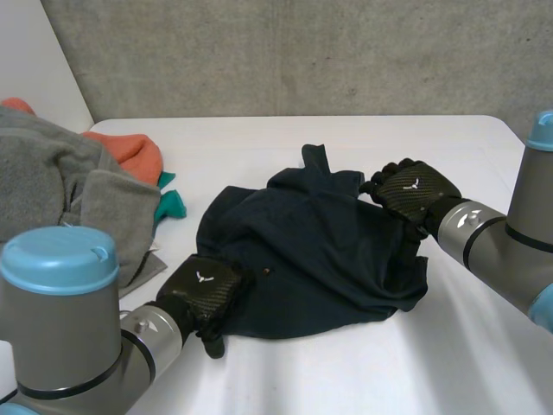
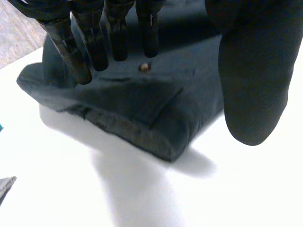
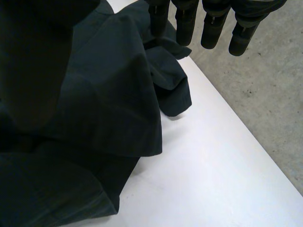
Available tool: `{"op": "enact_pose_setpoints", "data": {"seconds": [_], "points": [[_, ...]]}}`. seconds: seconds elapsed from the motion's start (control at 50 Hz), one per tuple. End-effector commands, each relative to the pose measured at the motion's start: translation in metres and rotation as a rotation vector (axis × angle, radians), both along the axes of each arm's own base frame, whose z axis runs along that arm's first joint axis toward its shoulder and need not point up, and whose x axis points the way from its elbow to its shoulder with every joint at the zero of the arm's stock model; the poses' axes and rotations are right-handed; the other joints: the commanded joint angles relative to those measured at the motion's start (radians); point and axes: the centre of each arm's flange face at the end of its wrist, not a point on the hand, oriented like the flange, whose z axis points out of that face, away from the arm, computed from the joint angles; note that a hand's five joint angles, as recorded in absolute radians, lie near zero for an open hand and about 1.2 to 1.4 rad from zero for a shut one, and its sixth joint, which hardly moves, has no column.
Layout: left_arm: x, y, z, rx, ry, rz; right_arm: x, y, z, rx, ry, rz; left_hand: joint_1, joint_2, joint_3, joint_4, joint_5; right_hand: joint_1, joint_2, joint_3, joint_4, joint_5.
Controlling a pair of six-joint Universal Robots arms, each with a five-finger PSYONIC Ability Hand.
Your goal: Fold the laundry.
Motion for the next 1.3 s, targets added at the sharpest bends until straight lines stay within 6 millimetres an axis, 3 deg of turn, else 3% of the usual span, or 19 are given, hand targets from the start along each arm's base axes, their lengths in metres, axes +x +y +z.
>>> {"op": "enact_pose_setpoints", "data": {"seconds": [0.02,0.1,0.14,0.24,0.32,0.34,0.38,0.42,0.48,0.52,0.6,0.66,0.76,0.84,0.86,0.92,1.12,1.2,1.3], "points": [[-0.004,-0.016,-0.026,-0.046,-0.019,-0.011,-0.005,0.001,-0.009,-0.005,0.012,-0.005,0.211,0.219,0.22,0.214,0.212,-0.046,-0.032,-0.032,-0.03,-0.049],[-0.007,-0.021,-0.033,-0.059,-0.014,-0.009,-0.008,0.002,-0.014,0.007,0.016,-0.013,0.549,0.556,0.557,0.551,0.55,-0.046,-0.032,-0.032,-0.03,-0.049],[-0.009,-0.026,-0.032,-0.089,0.002,-0.006,-0.01,0.002,-0.017,0.012,0.017,-0.019,1.053,1.061,1.062,1.055,1.054,-0.046,-0.032,-0.032,-0.03,-0.049],[-0.014,-0.053,-0.007,-0.238,0.061,0.068,-0.014,0.0,-0.02,0.011,0.015,-0.032,1.069,1.077,1.077,1.071,1.07,-0.046,-0.032,-0.032,-0.03,-0.049],[-0.01,-0.098,0.058,-0.513,0.168,0.243,-0.018,-0.001,-0.014,-0.002,0.003,-0.046,1.069,1.077,1.077,1.071,1.07,-0.046,-0.032,-0.032,-0.03,-0.049],[-0.007,-0.113,0.091,-0.632,0.222,0.305,-0.02,-0.001,-0.011,-0.006,-0.005,-0.051,1.069,1.077,1.077,1.071,1.07,-0.046,-0.032,-0.032,-0.03,-0.049],[-0.006,-0.123,0.125,-0.743,0.286,0.343,-0.021,-0.002,-0.007,-0.014,-0.015,-0.054,1.069,1.077,1.077,1.071,1.07,-0.046,-0.032,-0.032,-0.03,-0.049],[-0.013,-0.129,0.168,-0.869,0.382,0.329,-0.024,-0.003,-0.002,-0.026,-0.032,-0.064,1.069,1.077,1.077,1.071,1.07,-0.046,-0.032,-0.032,-0.03,-0.049],[-0.031,-0.121,0.204,-0.942,0.49,0.218,-0.028,-0.006,0.004,-0.036,-0.062,-0.084,1.069,1.077,1.077,1.071,1.07,-0.046,-0.032,-0.032,-0.03,-0.049],[-0.046,-0.111,0.212,-0.939,0.543,0.129,-0.031,-0.009,0.007,-0.042,-0.075,-0.095,1.069,1.077,1.077,1.071,1.07,-0.046,-0.032,-0.032,-0.03,-0.049],[-0.086,-0.088,0.197,-0.858,0.619,-0.088,-0.039,-0.015,0.008,-0.038,-0.096,-0.129,1.069,1.077,1.077,1.071,1.07,-0.046,-0.032,-0.032,-0.03,-0.049],[-0.127,-0.06,0.154,-0.732,0.636,-0.266,-0.043,-0.018,0.009,-0.041,-0.1,-0.145,1.069,1.077,1.077,1.071,1.07,-0.046,-0.032,-0.032,-0.03,-0.049],[-0.16,-0.028,0.097,-0.569,0.623,-0.412,-0.055,-0.028,0.009,-0.05,-0.111,-0.191,1.069,1.077,1.077,1.071,1.07,-0.046,-0.032,-0.032,-0.03,-0.049],[-0.18,-0.001,0.06,-0.429,0.621,-0.487,-0.064,-0.035,0.009,-0.054,-0.113,-0.22,-0.049,-0.042,-0.041,-0.047,-0.048,-0.046,-0.032,-0.032,-0.03,-0.049],[-0.181,0.008,0.047,-0.362,0.597,-0.495,-0.068,-0.038,0.009,-0.057,-0.115,-0.233,-0.153,-0.145,-0.144,-0.15,-0.152,-0.046,-0.032,-0.032,-0.03,-0.049],[-0.177,0.016,0.047,-0.324,0.562,-0.494,-0.072,-0.041,0.011,-0.068,-0.117,-0.238,-0.153,-0.145,-0.144,-0.15,-0.152,-0.046,-0.032,-0.032,-0.03,-0.049],[-0.114,0.002,0.111,-0.427,0.526,-0.261,-0.071,-0.04,0.03,-0.115,-0.131,-0.133,-0.153,-0.145,-0.144,-0.15,-0.152,-0.046,-0.032,-0.032,-0.03,-0.049],[-0.083,0.009,0.104,-0.383,0.452,-0.147,-0.063,-0.025,0.036,-0.112,-0.085,-0.014,-0.018,-0.01,-0.009,-0.015,-0.017,-0.046,-0.032,-0.032,-0.03,-0.049],[-0.045,0.035,0.06,-0.178,0.246,-0.056,-0.059,-0.007,0.016,-0.049,0.067,0.15,0.236,0.243,0.244,0.238,0.236,0.06,0.073,0.074,0.075,0.057]]}}
